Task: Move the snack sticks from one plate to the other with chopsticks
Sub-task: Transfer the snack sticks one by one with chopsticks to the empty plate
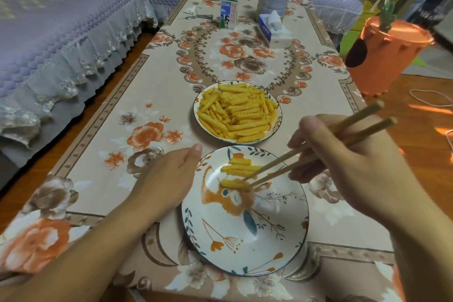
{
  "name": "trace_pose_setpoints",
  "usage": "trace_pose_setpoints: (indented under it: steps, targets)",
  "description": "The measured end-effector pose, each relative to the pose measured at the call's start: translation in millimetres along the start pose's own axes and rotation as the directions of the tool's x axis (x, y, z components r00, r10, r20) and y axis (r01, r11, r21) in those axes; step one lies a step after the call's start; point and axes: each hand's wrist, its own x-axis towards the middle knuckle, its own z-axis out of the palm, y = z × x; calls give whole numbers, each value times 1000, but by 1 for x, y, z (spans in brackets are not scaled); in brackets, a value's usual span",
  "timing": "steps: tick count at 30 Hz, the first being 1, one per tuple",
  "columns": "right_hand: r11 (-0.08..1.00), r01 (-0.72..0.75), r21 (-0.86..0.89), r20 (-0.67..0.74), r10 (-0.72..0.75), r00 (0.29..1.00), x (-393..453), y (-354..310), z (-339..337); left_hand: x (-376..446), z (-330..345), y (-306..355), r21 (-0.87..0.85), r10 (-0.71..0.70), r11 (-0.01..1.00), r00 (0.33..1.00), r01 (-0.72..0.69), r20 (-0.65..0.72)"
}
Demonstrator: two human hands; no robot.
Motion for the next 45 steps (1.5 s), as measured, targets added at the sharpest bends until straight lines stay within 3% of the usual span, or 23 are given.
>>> trace_pose_setpoints:
  steps: [11,15,21,32,38,45]
  targets:
    - [985,20,174,-25,-16,1000,-1,-1,11,1,0,-1,-1,0,1000,1000,0,5]
    - [989,14,144,21,-17,1000,0,3,19,0,0,-2,-18,6,1000,1000,-5,9]
    - [989,-19,150,-43,25,999,4,6,7,1,-1,-2,-7,12,1000,1000,-12,10]
    - [991,-39,127,-34,44,998,8,11,-6,1,0,-1,-17,15,1000,1000,-15,15]
    - [968,0,250,-258,67,964,17,24,-16,1,0,-2,-1,13,1000,1000,-13,18]
    - [966,-16,258,-262,86,961,23,39,0,1,0,-1,-10,1,1000,1000,-1,26]
